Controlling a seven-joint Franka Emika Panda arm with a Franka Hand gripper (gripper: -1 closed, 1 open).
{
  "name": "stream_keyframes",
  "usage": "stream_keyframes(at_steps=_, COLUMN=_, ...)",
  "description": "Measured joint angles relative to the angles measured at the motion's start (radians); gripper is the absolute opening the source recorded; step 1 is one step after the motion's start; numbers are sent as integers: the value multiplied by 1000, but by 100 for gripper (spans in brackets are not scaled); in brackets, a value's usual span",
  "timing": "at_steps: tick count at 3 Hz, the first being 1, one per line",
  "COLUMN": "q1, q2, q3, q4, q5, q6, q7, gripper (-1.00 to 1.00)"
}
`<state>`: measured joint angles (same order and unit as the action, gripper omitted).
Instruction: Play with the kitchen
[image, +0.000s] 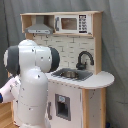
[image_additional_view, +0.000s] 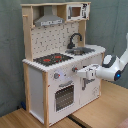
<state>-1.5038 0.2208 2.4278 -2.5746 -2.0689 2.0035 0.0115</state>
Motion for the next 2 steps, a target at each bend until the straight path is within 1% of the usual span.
stream_keyframes(at_steps=1, q1=0, q2=-65, q3=-3, q4=57, q5=-1, q6=42, q7=32, gripper=100)
stream_keyframes(at_steps=2, q1=0, q2=-138, q3=-13, q4=101, q5=-1, q6=77, q7=72, gripper=100)
